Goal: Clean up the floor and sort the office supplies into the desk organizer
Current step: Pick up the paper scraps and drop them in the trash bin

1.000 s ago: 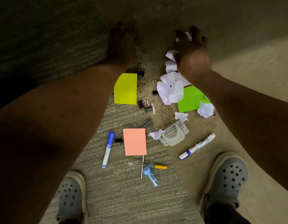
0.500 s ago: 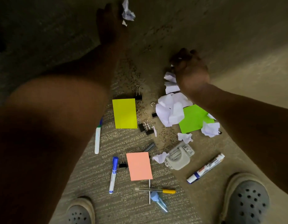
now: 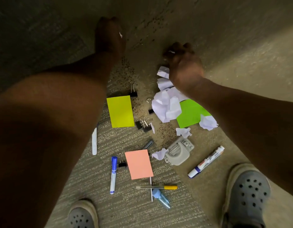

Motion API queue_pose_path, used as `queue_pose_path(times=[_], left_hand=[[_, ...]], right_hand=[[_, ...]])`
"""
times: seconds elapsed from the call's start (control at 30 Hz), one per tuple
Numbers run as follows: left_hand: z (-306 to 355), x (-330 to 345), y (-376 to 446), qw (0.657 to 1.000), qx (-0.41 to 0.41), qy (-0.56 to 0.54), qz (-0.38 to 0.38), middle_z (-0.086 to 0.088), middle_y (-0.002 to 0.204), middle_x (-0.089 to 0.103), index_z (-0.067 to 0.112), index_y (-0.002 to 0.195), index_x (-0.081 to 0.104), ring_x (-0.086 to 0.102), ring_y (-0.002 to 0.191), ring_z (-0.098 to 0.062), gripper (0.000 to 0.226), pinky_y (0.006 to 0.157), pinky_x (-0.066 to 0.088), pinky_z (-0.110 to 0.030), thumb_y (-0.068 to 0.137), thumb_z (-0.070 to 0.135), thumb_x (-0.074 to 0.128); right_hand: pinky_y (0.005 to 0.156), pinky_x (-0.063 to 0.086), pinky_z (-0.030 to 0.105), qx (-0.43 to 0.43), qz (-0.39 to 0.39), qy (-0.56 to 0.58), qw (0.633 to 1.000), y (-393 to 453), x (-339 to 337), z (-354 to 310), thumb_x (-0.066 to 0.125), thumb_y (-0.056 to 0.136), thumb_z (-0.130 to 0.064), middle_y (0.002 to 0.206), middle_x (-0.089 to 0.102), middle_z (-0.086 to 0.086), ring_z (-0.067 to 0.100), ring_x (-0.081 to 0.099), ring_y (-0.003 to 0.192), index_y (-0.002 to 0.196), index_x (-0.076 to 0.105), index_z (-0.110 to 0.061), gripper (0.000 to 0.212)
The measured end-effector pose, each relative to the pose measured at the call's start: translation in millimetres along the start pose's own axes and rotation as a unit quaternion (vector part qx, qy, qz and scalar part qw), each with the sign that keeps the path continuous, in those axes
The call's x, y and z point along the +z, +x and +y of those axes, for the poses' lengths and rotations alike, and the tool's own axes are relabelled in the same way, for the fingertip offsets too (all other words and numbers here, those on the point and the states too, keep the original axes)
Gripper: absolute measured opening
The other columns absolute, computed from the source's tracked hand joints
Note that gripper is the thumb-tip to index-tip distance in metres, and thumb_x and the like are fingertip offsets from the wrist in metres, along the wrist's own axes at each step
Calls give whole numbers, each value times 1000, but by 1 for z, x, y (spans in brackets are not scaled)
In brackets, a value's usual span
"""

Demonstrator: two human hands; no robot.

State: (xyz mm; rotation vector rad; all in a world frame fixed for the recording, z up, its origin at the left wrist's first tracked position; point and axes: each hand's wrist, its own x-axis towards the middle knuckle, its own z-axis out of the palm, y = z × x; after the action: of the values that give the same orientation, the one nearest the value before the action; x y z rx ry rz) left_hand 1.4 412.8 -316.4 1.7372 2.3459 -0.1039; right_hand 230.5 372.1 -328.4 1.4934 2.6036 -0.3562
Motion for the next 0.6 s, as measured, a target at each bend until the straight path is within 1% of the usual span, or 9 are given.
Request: queue_pose_path(times=[0.07,0.13,0.2,0.27,0.33,0.4,0.43,0.5,0.6], left_hand=[[0,-9,-21,997,-64,-52,-4,-18,108,69,5,103,69,64,106,-32,28,88,48,-37,87,19,49],[-6,-14,-48,973,-153,-166,-33,-15,106,72,7,101,71,67,101,-27,29,86,51,-36,84,28,61],[-13,-20,-76,902,-237,-358,-50,-12,84,72,12,84,71,70,72,-20,21,68,55,-31,73,30,68],[-21,-19,-107,832,-271,-481,-55,-4,67,63,17,73,62,58,48,-5,8,52,45,-20,76,13,67],[-31,-17,-136,803,-290,-517,-67,0,66,60,19,73,60,56,53,-4,19,54,43,-18,81,1,63],[-42,-15,-160,793,-309,-520,-76,0,70,61,21,74,60,57,61,-9,22,60,45,-21,82,0,62],[-48,-13,-170,789,-314,-523,-78,0,72,62,22,74,60,57,64,-11,23,62,46,-22,83,0,62],[-57,-11,-191,779,-323,-531,-82,2,75,63,22,74,61,58,68,-12,26,64,45,-23,81,-3,61],[-57,-13,-223,765,-323,-552,-75,2,83,65,24,76,62,59,74,-15,29,65,46,-24,80,-5,62]], right_hand=[[82,43,30,3,21,-16,1000,6,0,2,70,78,-19,107,68,14,35,60,95,94,70,-11,18],[91,36,34,-29,50,-52,997,5,-3,-2,68,77,-17,104,69,14,32,58,105,93,70,-8,18],[100,34,38,-41,26,-74,996,0,-11,-11,56,85,-13,112,65,19,34,50,118,105,67,-1,25],[94,44,38,9,60,-85,995,-7,-18,-20,56,85,-18,107,65,26,38,56,112,100,67,5,29],[92,41,38,28,52,-32,998,-21,-19,-24,44,91,-41,117,58,29,39,51,115,106,61,5,51],[92,39,38,2,-38,9,999,-39,-17,-27,39,86,-61,127,50,24,37,45,118,116,55,-1,68],[90,41,39,-4,-47,24,999,-45,-19,-28,49,85,-59,128,47,23,37,45,115,120,53,-3,66],[85,45,40,-21,-35,40,998,-55,-19,-31,63,84,-42,127,47,22,39,47,110,124,52,-10,52],[82,48,42,-19,-50,71,996,-64,-16,-33,60,87,-18,122,48,20,40,50,106,120,58,-16,33]])
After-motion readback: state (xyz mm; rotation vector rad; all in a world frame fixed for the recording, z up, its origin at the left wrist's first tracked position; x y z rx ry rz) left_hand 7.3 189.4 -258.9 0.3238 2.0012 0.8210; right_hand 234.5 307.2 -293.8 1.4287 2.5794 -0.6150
